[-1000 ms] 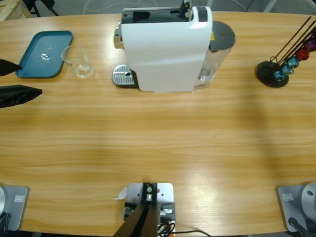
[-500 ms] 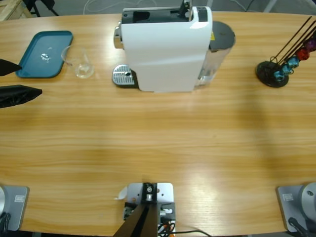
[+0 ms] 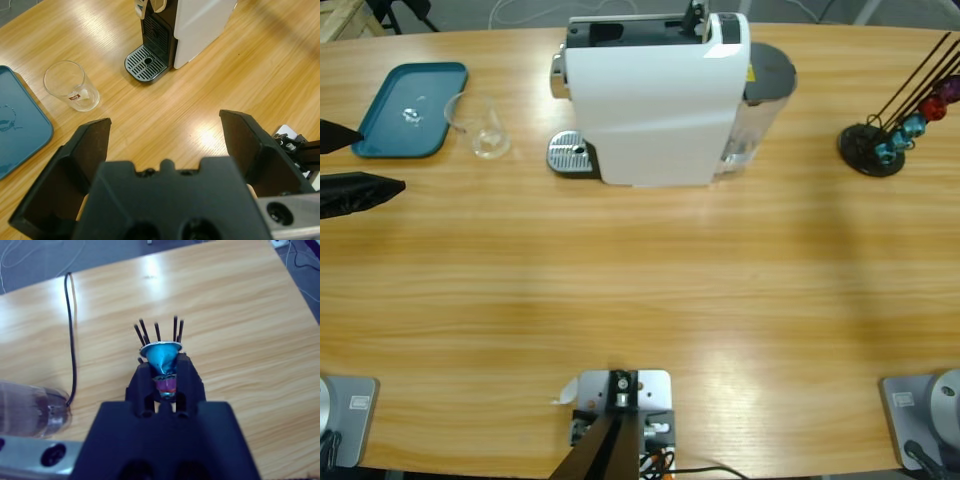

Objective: Pour coffee

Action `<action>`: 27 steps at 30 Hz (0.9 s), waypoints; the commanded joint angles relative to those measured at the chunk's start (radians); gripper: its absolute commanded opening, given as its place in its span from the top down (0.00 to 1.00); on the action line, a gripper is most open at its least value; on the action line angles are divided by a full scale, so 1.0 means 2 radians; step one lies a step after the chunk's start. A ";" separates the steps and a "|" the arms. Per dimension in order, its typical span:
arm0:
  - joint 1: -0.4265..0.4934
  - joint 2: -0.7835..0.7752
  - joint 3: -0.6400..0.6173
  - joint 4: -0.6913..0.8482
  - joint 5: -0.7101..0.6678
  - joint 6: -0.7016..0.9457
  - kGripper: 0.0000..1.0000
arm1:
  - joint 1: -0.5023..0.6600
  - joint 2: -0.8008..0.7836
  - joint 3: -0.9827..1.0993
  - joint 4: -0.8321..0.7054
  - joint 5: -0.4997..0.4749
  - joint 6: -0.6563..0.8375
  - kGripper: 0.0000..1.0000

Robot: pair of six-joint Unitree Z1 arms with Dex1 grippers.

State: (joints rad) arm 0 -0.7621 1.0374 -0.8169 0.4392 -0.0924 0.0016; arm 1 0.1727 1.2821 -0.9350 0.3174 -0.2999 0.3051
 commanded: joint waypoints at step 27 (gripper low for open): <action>-0.005 0.001 -0.002 -0.003 -0.051 -0.009 0.09 | 0.441 0.073 -0.311 0.257 0.180 -0.376 1.00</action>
State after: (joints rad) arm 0 -0.7623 1.0375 -0.8270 0.4392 -0.1744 -0.0138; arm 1 1.0267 1.2610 -1.4811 0.8722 -0.0873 -0.3572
